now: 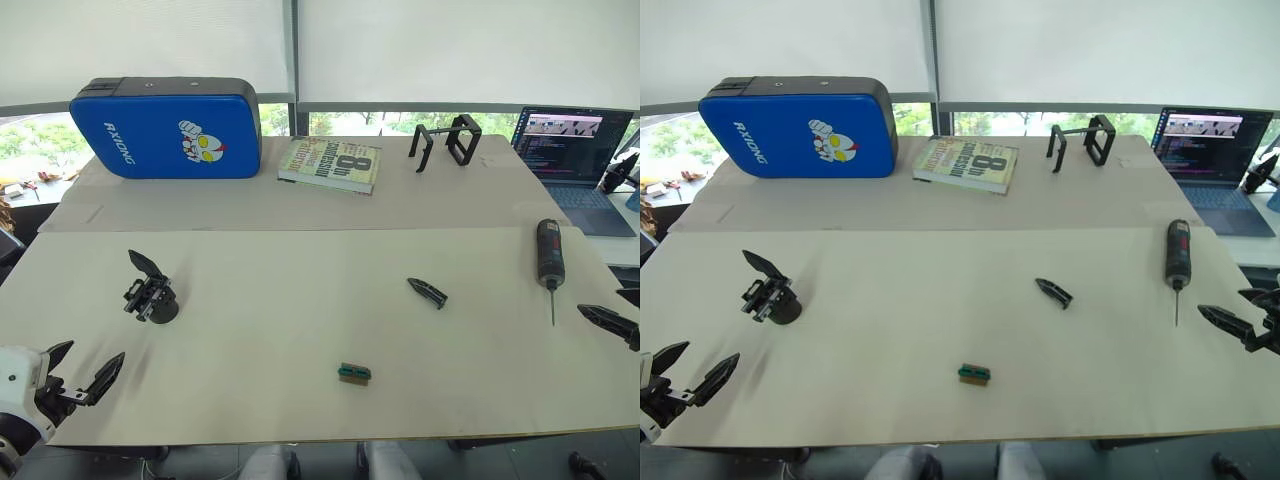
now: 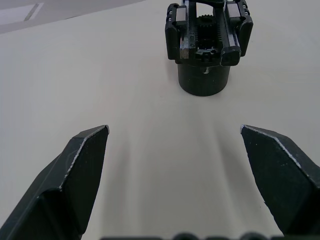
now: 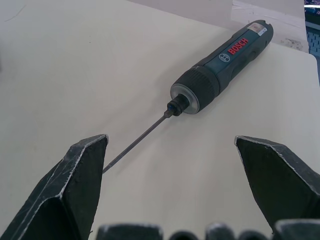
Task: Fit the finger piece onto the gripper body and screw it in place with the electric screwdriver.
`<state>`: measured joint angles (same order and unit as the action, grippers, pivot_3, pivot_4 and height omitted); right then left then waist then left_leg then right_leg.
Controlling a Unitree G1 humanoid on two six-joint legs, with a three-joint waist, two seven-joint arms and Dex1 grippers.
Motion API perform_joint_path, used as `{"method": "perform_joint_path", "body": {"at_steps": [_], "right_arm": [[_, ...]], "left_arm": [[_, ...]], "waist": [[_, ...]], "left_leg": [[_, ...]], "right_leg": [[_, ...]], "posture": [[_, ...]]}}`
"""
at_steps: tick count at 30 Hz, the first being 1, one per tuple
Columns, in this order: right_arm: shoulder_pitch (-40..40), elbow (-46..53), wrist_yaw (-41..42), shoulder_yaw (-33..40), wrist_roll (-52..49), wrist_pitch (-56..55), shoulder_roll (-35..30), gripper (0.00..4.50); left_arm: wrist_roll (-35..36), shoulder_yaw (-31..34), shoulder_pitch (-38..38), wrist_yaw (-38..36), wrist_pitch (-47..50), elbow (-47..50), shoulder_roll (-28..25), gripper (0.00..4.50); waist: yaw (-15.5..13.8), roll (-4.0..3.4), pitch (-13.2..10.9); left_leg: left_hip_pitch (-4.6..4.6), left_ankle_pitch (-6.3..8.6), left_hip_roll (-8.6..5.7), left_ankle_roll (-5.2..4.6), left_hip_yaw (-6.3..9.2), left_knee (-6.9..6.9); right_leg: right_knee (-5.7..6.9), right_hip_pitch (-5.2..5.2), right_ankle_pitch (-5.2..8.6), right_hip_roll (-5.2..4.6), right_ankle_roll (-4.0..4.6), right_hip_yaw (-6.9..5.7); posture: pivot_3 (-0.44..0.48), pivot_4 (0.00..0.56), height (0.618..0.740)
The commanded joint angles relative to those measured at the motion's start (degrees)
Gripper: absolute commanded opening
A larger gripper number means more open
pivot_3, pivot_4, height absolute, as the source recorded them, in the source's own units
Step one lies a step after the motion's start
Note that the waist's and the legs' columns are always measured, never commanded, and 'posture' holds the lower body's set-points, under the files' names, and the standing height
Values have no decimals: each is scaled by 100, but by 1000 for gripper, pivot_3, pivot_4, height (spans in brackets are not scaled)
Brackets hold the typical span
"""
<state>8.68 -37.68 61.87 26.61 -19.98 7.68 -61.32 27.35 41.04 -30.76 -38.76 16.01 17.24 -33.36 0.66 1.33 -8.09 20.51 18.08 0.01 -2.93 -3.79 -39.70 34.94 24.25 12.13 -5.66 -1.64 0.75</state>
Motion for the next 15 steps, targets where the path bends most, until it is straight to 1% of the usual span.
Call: {"method": "perform_joint_path", "body": {"at_steps": [1,4,7,15], "right_arm": [[29,200,-24,163,-47,-174,-41,4493],[13,876,61,50,-101,-116,-8,4493],[65,1717,194,-113,-285,219,59,4493],[122,4537,988,-1109,-1364,1698,92,4493]], "left_arm": [[-150,-67,-32,83,-78,200,4,4500],[-170,-174,48,258,-3,247,122,4500],[-182,-258,110,348,19,267,207,4500],[-315,-572,482,431,-175,-2,324,4500]], "waist": [[0,0,0],[8,-5,0],[18,-4,0],[-21,-3,-1]], "left_leg": [[0,0,0,0,0,0],[1,0,-1,0,-1,0],[0,0,2,0,-1,-1],[4,-1,17,2,8,-1]], "right_leg": [[0,0,0,0,0,0],[-1,0,-1,1,-2,1],[2,0,-4,6,-8,3],[1,4,-21,18,-32,-9]], "posture": [[0,150,740],[0,150,740],[0,150,740],[0,150,740]]}}
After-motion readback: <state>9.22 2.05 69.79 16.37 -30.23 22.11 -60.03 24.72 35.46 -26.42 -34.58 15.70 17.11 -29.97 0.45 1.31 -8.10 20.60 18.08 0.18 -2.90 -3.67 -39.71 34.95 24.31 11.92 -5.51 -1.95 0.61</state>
